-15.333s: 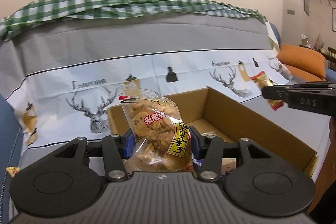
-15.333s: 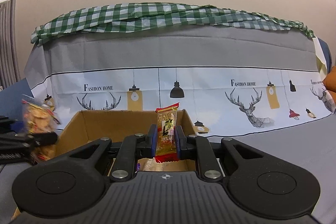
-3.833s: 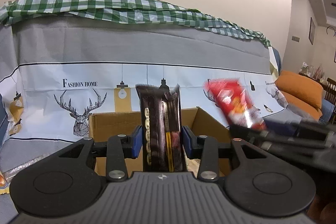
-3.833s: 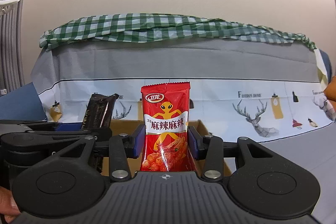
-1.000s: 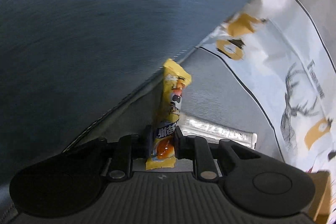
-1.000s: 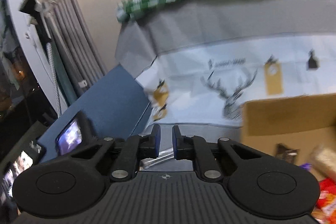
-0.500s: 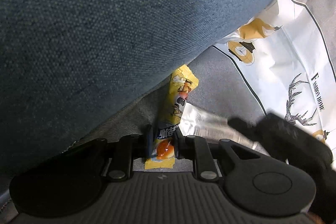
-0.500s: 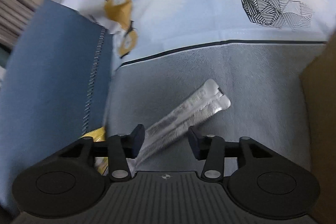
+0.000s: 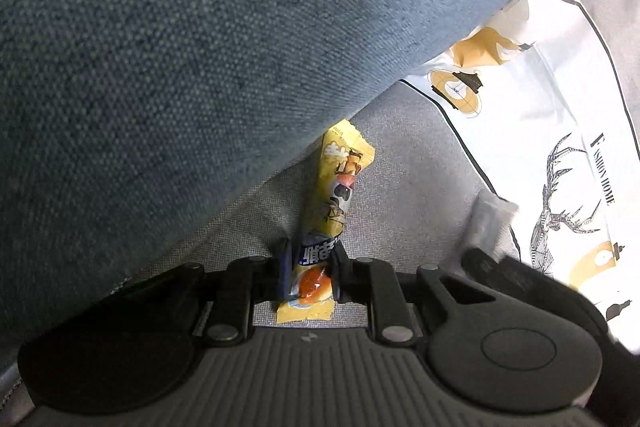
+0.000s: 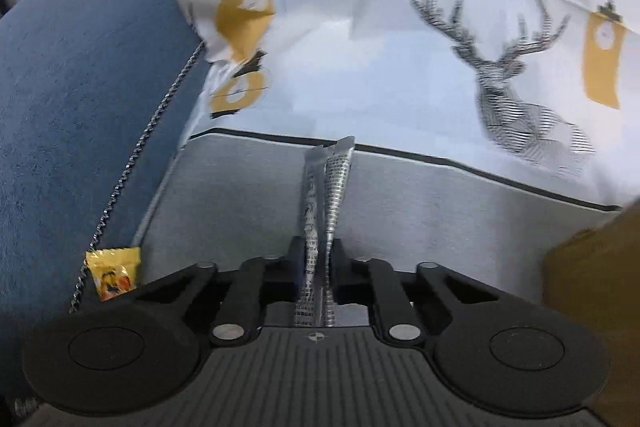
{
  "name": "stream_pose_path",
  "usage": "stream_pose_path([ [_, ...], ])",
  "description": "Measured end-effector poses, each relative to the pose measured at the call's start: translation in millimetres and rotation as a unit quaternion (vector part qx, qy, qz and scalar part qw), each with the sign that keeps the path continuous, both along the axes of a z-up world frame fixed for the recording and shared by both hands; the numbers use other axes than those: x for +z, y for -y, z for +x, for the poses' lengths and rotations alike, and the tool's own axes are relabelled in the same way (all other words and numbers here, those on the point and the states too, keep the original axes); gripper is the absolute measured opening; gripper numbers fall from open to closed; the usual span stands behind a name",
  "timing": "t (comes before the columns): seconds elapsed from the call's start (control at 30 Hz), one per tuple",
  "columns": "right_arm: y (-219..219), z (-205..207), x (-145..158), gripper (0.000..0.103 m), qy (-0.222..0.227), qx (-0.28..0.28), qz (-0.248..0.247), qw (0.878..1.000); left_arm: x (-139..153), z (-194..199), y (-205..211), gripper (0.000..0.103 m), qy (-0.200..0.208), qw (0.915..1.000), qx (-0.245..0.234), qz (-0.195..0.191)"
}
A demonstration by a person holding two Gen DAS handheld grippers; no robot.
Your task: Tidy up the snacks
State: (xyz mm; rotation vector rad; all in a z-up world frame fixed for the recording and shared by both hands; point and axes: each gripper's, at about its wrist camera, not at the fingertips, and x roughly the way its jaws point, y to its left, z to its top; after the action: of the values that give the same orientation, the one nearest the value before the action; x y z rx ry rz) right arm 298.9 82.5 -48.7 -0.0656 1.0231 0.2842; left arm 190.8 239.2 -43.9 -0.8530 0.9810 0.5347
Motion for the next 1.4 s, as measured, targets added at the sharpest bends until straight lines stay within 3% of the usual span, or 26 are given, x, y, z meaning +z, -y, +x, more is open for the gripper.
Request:
stream_pose_path([
  [0.3,47.6,-54.6,58.7,0.006,0.032,0.009,0.013,0.999,-1.4,-2.0,10.8,0.021,0.005,0.9996,-0.026,0.005],
  [0.53,78.0,-137.1,100.6,0.006,0.06,0.039,0.03,0.997,0.6,-13.0,34.1,0.02,0.013,0.9937,-0.105,0.035],
  [0.63,91.5,-169.2,104.8,0.006,0.066,0.042,0.038,0.996,2.2,-26.4,38.0,0.02,0.021,0.9894,-0.142,0.021],
  [0.7,99.8,-187.2,104.1,0.006,0.068,0.048,0.043,0.996,2.8,-40.2,39.3,0.02,0.038,0.9824,-0.183,-0.01],
  [0.8,109.4,-210.8,98.6,0.006,0.065,0.059,0.054,0.995,8.8,-61.7,41.5,0.02,0.044,0.9712,-0.234,0.011],
  [0.87,109.8,-224.9,90.3,0.006,0.06,0.074,0.067,0.993,9.5,-70.4,41.8,0.02,0.046,0.9682,-0.245,0.022],
  [0.97,101.3,-238.4,68.4,0.006,0.06,0.087,0.08,0.991,-0.9,-70.5,42.8,0.02,0.037,0.9639,-0.264,-0.003],
  [1.1,82.1,-245.2,26.1,0.006,0.046,0.086,0.043,0.994,-3.6,-65.9,41.7,0.02,0.027,0.9633,-0.267,0.013],
  [1.2,72.7,-236.4,16.6,0.006,0.026,0.088,0.053,0.994,-9.0,-58.8,40.0,0.021,0.018,0.9648,-0.262,0.008],
  [1.3,72.0,-230.4,7.8,0.009,0.031,0.073,0.016,0.997,-11.0,-60.9,34.8,0.035,0.008,0.9659,-0.259,0.002],
  [1.33,74.6,-226.8,4.4,0.014,0.022,0.057,0.011,0.998,-10.8,-60.2,35.2,0.036,0.009,0.9658,-0.259,0.006],
  [1.37,77.5,-222.9,2.2,0.029,0.011,0.045,0.01,0.999,-10.1,-59.3,36.6,0.036,0.008,0.9655,-0.26,0.014],
  [1.4,80.6,-220.1,0.9,0.037,0.002,0.039,0.015,0.999,-8.9,-57.2,37.4,0.037,0.006,0.9655,-0.26,0.021],
])
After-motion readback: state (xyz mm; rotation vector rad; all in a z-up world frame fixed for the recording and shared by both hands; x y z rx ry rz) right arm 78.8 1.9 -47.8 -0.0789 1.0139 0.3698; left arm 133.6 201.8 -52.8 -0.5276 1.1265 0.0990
